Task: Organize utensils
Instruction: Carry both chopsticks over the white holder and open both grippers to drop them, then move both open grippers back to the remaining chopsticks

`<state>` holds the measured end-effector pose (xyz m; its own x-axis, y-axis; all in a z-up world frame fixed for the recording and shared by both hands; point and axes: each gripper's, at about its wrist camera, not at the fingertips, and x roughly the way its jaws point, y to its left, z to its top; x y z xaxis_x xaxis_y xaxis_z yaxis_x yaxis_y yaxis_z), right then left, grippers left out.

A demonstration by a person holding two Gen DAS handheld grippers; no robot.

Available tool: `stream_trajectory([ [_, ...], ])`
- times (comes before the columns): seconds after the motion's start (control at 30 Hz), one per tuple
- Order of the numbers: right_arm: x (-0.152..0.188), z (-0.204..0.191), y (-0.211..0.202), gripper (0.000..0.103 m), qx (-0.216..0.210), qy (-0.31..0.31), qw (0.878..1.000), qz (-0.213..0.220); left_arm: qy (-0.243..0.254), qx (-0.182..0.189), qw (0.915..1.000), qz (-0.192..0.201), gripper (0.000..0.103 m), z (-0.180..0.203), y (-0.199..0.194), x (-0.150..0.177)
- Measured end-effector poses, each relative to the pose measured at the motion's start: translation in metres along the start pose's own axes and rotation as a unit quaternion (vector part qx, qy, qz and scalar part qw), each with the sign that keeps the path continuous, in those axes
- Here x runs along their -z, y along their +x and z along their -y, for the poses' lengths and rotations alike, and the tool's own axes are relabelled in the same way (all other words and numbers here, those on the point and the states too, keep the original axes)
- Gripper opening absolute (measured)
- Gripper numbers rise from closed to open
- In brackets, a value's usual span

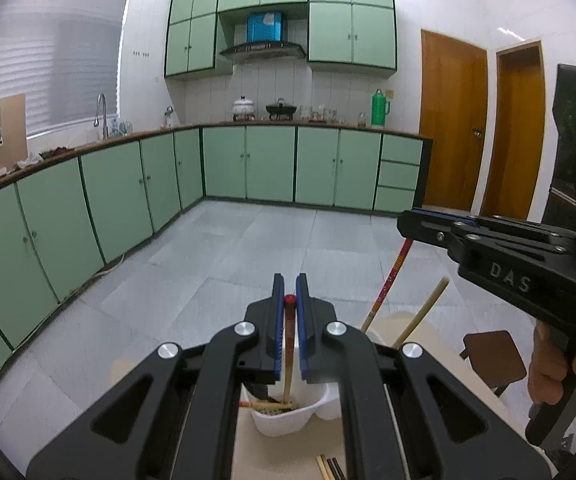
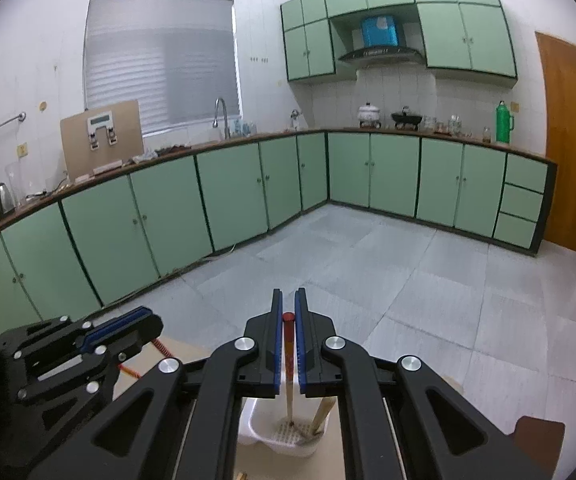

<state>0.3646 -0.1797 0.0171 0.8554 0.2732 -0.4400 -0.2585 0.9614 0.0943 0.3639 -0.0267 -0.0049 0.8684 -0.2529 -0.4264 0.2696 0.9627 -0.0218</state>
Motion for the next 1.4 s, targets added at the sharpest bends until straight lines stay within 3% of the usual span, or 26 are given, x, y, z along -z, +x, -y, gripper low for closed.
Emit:
stream_trajectory([
  [0.07, 0.005, 0.002, -0.002, 0.011, 0.004, 0.003, 1.000, 0.001, -0.002, -0.003, 1.0000, -0.005, 0.006, -0.002, 0.000, 0.003],
  [0.13, 0.007, 0.006, -0.009, 0.023, 0.006, 0.008, 1.000, 0.006, -0.005, -0.006, 0.9999, -0.007, 0.010, -0.005, -0.003, 0.004],
  [0.3, 0.015, 0.019, -0.037, 0.040, 0.021, 0.019, 0.999, 0.023, -0.007, -0.013, 0.9998, 0.010, 0.042, -0.009, -0.028, 0.005],
  [0.5, 0.042, 0.025, -0.081, 0.062, 0.029, 0.034, 0.998, 0.040, -0.013, -0.018, 0.9994, 0.026, 0.064, -0.005, -0.076, 0.023],
  [0.67, 0.083, 0.013, -0.112, 0.076, 0.038, 0.024, 0.998, 0.038, -0.017, -0.019, 0.9996, 0.011, 0.072, 0.001, -0.110, 0.061],
  [0.9, 0.161, -0.003, -0.135, 0.089, 0.044, 0.045, 0.998, -0.004, -0.034, -0.019, 0.9982, -0.045, 0.076, 0.003, -0.137, 0.132],
  [1.17, 0.233, -0.024, -0.131, 0.092, 0.045, 0.069, 0.993, -0.081, -0.040, -0.023, 0.9902, -0.132, 0.077, -0.001, -0.142, 0.216],
  [1.4, 0.278, -0.049, -0.119, 0.092, 0.027, 0.073, 0.986, -0.146, -0.045, -0.028, 0.9816, -0.183, 0.077, -0.003, -0.141, 0.257],
])
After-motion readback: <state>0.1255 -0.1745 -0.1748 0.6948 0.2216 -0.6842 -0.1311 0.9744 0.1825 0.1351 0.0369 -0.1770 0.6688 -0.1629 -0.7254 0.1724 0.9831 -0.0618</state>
